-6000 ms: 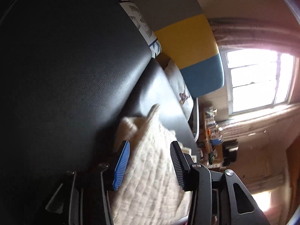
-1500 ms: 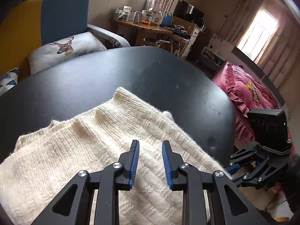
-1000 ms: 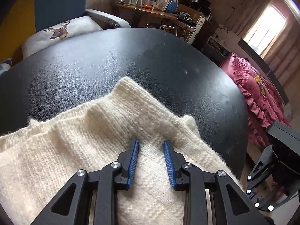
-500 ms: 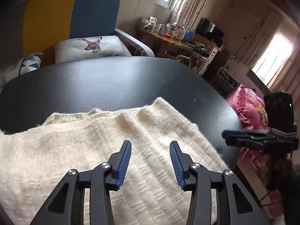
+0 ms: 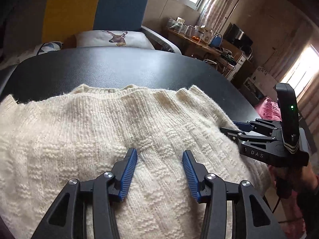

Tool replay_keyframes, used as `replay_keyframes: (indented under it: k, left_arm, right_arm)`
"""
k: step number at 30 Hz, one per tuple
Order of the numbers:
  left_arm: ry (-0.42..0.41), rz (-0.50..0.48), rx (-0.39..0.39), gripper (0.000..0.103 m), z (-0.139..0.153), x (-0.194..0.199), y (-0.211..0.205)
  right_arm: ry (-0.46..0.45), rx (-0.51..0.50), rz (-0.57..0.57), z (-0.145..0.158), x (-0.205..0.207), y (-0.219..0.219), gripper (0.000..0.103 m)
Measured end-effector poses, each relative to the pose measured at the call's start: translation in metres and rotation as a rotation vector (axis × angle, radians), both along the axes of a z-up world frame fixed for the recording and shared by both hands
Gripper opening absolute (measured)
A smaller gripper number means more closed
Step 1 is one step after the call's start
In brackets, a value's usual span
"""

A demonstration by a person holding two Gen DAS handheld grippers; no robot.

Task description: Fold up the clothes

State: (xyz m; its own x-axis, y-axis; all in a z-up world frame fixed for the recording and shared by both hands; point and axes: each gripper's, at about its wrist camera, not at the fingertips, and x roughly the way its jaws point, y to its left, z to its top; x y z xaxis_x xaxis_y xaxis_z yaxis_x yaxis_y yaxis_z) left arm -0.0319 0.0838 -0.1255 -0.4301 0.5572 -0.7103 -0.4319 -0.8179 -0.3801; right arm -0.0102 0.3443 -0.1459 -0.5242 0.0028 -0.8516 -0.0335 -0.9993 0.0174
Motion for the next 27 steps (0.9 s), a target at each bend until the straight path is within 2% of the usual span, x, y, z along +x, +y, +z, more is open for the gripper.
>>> replay_keyframes:
  k: [4,7,9,13,15,17,19,23,27]
  left_arm:
    - [-0.035,0.043,0.079,0.049,0.013,0.003,-0.02]
    - [0.024,0.109,0.124,0.049,0.037,0.02,-0.061]
    - [0.076,0.166,0.125,0.052,0.05,0.035,-0.097]
    - [0.126,0.324,0.042,0.056,0.052,0.059,-0.182]
    - [0.089,0.397,0.023,0.056,0.04,0.068,-0.22]
    - [0.025,0.434,0.064,0.055,0.025,0.078,-0.251]
    - [-0.018,0.418,0.139,0.054,0.013,0.087,-0.268]
    - [-0.079,0.342,0.235,0.054,-0.004,0.091,-0.269]
    - [-0.117,0.272,0.296,0.053,-0.009,0.088,-0.26]
  right_arm:
    - [0.096,-0.025,-0.009,0.03,0.006,-0.012,0.041]
    - [0.148,-0.107,0.068,0.049,0.006,-0.035,0.042]
    - [0.141,-0.174,0.147,0.047,0.0,-0.067,0.042]
    - [0.086,-0.246,0.291,0.033,-0.006,-0.127,0.042]
    - [0.056,-0.256,0.351,0.027,-0.004,-0.161,0.042]
    - [0.031,-0.26,0.395,0.021,-0.003,-0.179,0.042]
    - [0.015,-0.25,0.43,0.017,-0.005,-0.193,0.042]
    - [-0.001,-0.194,0.47,0.013,-0.009,-0.213,0.042]
    - [-0.019,-0.15,0.479,0.005,-0.016,-0.224,0.042]
